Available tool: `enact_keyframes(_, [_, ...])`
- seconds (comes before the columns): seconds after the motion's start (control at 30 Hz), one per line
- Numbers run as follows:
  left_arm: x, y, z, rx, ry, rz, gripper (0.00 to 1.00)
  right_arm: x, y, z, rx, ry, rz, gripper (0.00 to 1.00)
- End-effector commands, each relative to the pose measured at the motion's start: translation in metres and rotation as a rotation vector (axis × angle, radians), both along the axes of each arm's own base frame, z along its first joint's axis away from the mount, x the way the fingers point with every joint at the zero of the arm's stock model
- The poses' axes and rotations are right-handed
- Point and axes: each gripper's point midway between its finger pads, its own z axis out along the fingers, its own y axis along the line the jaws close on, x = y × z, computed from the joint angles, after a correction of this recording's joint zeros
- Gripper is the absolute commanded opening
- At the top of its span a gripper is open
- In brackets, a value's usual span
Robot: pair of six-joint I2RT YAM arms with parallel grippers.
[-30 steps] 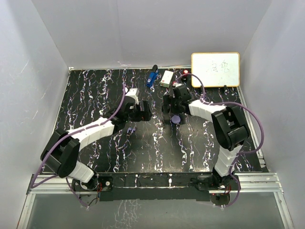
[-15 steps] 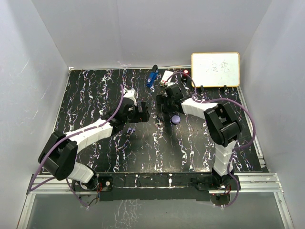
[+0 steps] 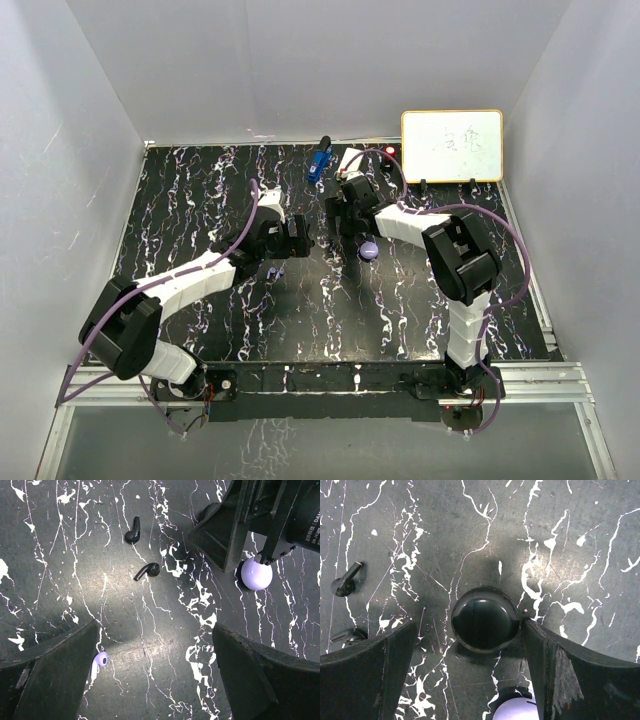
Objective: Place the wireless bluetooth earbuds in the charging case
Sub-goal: Pick up the charging case at the center of the board.
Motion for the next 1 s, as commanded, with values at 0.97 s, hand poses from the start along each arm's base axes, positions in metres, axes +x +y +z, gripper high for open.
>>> enact_keyframes(0.97, [0.000,0.011,0.013,0.024,-0.040,0.037,0.95,-0.004,0.008,0.034,-0.113,-0.123,0.061,0.88])
